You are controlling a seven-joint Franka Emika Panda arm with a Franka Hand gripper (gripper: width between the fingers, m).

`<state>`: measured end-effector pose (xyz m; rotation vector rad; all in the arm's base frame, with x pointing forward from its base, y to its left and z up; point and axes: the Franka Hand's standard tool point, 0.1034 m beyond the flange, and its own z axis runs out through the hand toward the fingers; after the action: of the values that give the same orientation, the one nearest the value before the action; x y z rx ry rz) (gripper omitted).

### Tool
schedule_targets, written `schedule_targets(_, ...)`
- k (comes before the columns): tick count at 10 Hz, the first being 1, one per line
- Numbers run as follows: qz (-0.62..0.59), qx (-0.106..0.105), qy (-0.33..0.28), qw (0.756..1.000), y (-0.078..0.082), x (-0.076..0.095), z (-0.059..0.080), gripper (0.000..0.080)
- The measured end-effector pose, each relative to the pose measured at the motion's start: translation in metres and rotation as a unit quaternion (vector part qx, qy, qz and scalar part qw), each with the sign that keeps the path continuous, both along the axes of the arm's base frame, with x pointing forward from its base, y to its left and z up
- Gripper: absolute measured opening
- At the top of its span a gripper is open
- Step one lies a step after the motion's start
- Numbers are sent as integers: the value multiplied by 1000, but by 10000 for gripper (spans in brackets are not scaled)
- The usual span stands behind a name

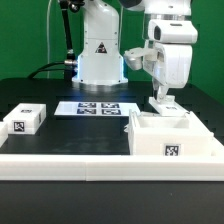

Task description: Assemble cabinet

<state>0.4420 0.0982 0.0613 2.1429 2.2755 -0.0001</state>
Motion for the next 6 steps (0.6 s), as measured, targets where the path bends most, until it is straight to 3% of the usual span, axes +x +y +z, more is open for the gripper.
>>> schedule_targets(6, -4, 1, -4, 1000, -1, 5, 2, 67)
